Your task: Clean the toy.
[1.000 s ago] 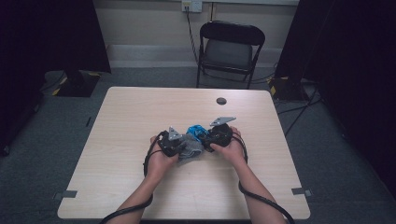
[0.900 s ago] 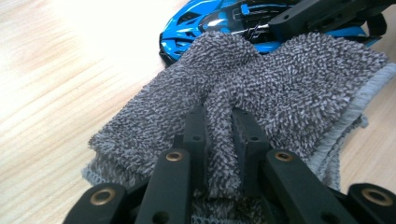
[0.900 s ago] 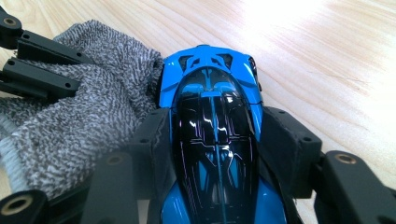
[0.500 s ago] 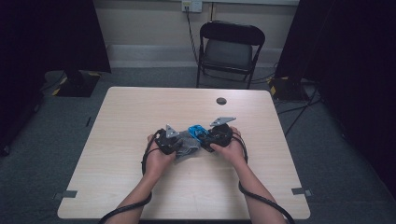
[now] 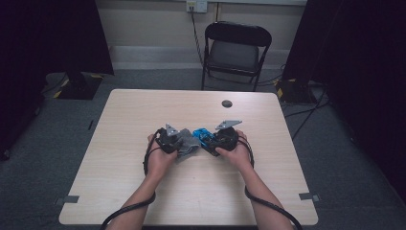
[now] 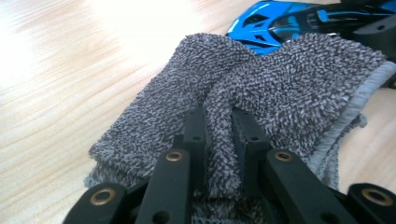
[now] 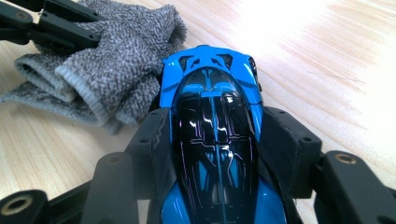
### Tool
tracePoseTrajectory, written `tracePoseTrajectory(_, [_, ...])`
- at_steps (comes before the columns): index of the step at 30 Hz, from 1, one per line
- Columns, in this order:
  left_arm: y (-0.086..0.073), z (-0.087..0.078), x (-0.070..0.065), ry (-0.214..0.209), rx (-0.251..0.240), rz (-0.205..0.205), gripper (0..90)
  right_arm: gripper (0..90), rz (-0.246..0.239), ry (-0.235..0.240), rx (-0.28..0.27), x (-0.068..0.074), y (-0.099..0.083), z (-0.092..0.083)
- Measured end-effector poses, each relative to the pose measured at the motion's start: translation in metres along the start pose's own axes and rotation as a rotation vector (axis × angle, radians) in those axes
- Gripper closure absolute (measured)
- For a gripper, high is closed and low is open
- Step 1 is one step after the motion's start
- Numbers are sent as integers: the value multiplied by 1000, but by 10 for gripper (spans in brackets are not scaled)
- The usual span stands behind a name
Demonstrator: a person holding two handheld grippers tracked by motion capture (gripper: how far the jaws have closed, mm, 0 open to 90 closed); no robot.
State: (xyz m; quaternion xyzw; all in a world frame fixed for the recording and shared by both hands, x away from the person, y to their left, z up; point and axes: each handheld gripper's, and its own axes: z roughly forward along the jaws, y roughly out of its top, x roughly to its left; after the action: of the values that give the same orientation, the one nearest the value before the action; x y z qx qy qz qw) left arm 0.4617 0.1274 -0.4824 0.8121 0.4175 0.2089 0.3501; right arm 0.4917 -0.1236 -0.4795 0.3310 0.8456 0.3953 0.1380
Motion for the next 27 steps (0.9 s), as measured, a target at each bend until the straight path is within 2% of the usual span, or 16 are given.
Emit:
tracePoseTrajectory(5, [2,2,5,14,3,-10,777,437,1,0,0,0,0,0])
tracePoseTrajectory(8, [2,2,9,20,-1,-31,777,437,1,0,-1,0,0,0])
tracePoseTrajectory(10, [1,3,12,16,-13,-70,777,437,1,0,-2,0,0,0])
tracePoseTrajectory(12, [0,3,16,13,-12,-84,777,436,1,1,-3,0,0,0])
tracePoseTrajectory(15, [0,3,20,27,-10,-83,777,437,-1,2,-6,0,-1,0])
tracePoseTrajectory(21, [0,0,32,71,-21,-107,775,437,0,3,-7,-1,-1,-1])
tracePoseTrajectory(27, [-1,-9,39,74,-38,-115,776,436,0,4,-4,-1,-1,0])
